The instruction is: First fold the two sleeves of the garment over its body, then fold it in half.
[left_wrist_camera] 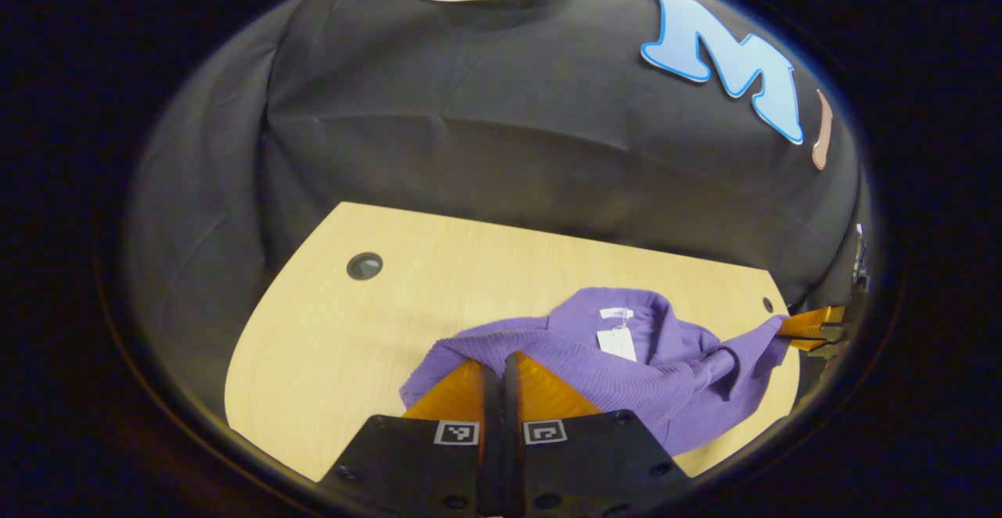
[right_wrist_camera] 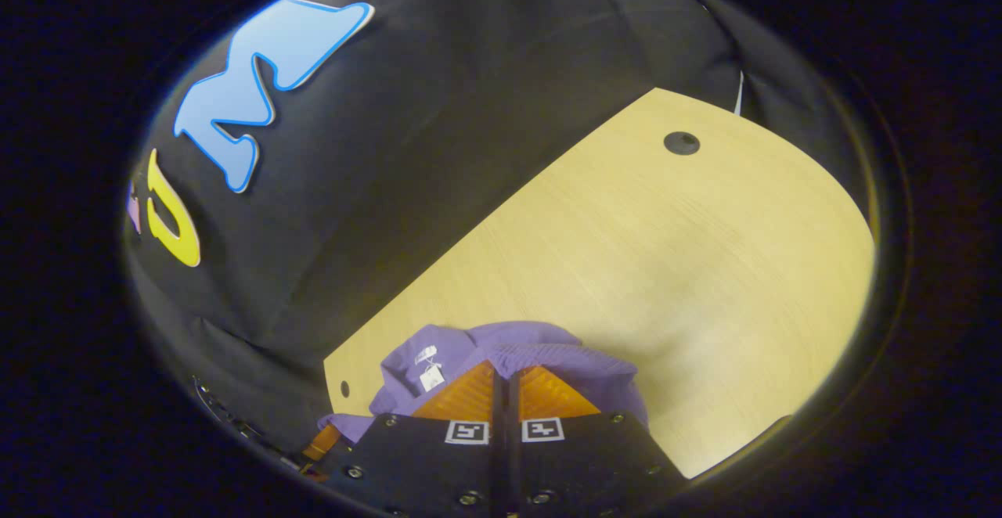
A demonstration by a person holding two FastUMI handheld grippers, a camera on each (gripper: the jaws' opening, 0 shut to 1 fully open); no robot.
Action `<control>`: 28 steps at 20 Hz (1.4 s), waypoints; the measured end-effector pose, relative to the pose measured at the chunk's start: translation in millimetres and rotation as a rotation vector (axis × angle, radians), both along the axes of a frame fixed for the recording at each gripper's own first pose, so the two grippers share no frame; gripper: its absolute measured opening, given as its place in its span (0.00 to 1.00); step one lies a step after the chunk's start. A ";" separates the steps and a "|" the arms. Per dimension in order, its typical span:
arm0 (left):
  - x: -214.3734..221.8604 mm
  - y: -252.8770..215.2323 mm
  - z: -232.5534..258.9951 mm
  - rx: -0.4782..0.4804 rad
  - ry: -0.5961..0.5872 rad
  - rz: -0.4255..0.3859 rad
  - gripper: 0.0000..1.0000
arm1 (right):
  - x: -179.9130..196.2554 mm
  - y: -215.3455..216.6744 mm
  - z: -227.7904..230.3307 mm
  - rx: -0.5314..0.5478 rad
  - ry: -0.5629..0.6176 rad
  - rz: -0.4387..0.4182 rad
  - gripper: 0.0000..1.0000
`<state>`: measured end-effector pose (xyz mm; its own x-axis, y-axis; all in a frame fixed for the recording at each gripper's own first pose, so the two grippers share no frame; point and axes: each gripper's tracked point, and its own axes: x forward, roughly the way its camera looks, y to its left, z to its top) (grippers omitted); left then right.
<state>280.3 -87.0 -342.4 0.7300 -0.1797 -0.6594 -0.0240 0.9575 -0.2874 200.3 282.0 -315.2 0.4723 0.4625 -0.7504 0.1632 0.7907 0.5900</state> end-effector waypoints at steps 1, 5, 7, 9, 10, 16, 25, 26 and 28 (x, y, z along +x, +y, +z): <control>8.8 0.3 -3.6 0.008 -0.011 0.003 0.06 | 9.0 5.0 -5.5 0.006 0.000 -0.008 0.00; 39.2 -5.3 -28.1 0.049 -0.040 0.002 0.06 | 35.3 18.9 -37.0 0.022 0.020 -0.048 0.00; 48.1 -7.7 -44.5 0.063 -0.034 0.002 0.06 | 40.2 23.9 -53.9 0.020 0.036 -0.060 0.00; 51.6 -9.6 -62.3 0.076 -0.009 -0.002 0.06 | 41.5 26.5 -69.9 0.006 0.051 -0.063 0.01; 53.2 -9.8 -69.3 0.080 -0.002 -0.003 0.06 | 42.4 27.0 -76.3 -0.001 0.058 -0.062 0.01; 53.8 -11.4 -94.5 0.108 0.039 -0.023 0.06 | 43.6 29.9 -97.0 -0.014 0.084 -0.070 0.01; 38.2 -15.1 -90.5 0.091 0.085 -0.035 0.46 | 38.5 17.1 -89.8 -0.079 0.071 -0.066 0.52; 33.5 -14.9 -87.5 0.075 0.093 -0.029 0.64 | 37.4 14.2 -85.4 -0.087 0.065 -0.063 0.64; 26.3 -13.1 -79.0 0.048 0.100 -0.011 0.99 | 34.2 10.3 -76.6 -0.099 0.046 -0.053 0.78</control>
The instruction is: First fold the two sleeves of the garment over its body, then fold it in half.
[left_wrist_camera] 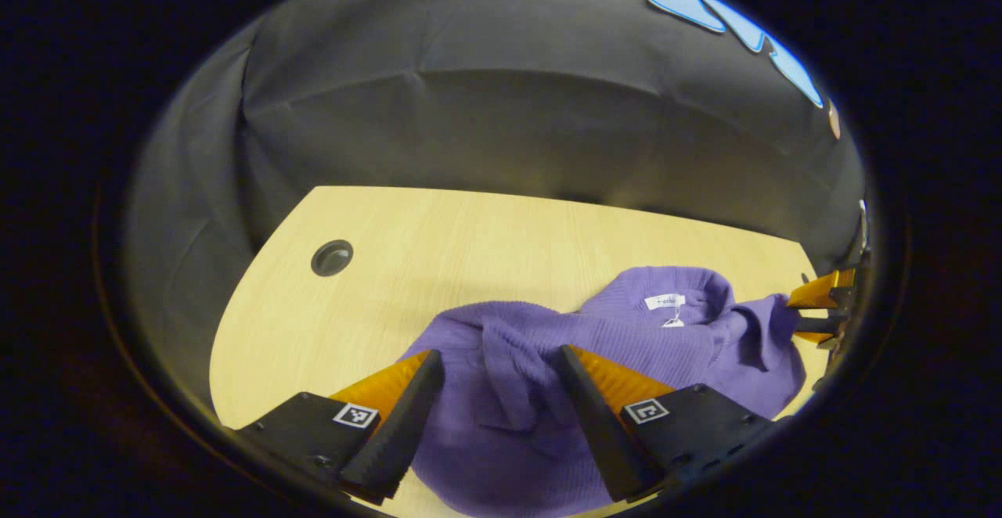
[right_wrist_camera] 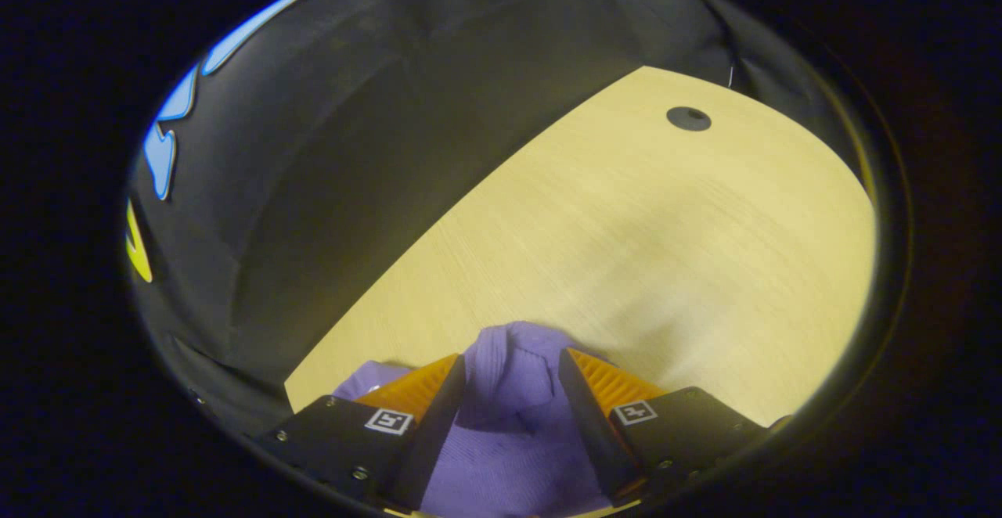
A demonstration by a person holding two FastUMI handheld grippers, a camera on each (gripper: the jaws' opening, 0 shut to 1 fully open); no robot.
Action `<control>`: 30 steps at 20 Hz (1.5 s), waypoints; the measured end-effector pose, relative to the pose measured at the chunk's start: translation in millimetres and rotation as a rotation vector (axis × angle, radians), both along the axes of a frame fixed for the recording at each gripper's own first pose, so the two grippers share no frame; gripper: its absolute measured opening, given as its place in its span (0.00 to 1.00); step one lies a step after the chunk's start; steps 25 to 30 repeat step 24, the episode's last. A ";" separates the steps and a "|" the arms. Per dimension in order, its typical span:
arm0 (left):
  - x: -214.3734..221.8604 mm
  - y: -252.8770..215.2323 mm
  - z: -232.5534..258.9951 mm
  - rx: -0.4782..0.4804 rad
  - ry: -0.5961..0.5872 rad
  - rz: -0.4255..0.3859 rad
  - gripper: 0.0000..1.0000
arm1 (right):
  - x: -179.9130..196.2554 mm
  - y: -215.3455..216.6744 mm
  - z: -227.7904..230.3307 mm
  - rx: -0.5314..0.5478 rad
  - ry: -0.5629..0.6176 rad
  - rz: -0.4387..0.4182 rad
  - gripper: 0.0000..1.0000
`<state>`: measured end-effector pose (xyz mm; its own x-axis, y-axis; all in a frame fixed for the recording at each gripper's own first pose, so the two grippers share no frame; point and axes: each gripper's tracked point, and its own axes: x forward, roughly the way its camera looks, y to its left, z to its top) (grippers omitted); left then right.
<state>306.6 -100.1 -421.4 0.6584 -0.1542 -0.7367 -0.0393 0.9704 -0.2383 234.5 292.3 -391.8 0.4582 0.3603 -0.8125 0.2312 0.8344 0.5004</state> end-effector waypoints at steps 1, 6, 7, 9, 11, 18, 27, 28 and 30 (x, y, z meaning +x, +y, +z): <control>-3.4 0.9 5.7 -0.011 -0.002 0.010 0.98 | -2.9 -1.0 7.8 0.002 -0.012 0.011 0.78; -10.4 12.1 66.0 -0.025 -0.113 0.047 0.96 | -19.9 -9.9 59.8 -0.005 -0.130 0.074 0.78; -13.2 15.7 80.9 -0.022 -0.140 0.052 0.98 | -26.3 -13.1 71.7 -0.014 -0.154 0.087 0.77; -18.4 20.4 111.7 -0.018 -0.194 0.062 0.96 | -36.5 -20.9 97.0 -0.025 -0.206 0.112 0.78; -29.0 22.6 144.0 -0.016 -0.254 0.071 0.98 | -45.2 -30.2 122.8 -0.037 -0.264 0.129 0.78; -90.7 19.8 263.7 -0.022 -0.463 0.072 0.96 | -84.3 -70.6 217.5 -0.071 -0.470 0.136 0.77; -168.7 18.2 331.8 0.037 -0.578 0.068 0.99 | -134.8 -98.9 288.5 -0.086 -0.614 0.157 0.77; -168.7 18.2 331.8 0.037 -0.578 0.068 0.99 | -134.8 -98.9 288.5 -0.086 -0.614 0.157 0.77; -168.7 18.2 331.8 0.037 -0.578 0.068 0.99 | -134.8 -98.9 288.5 -0.086 -0.614 0.157 0.77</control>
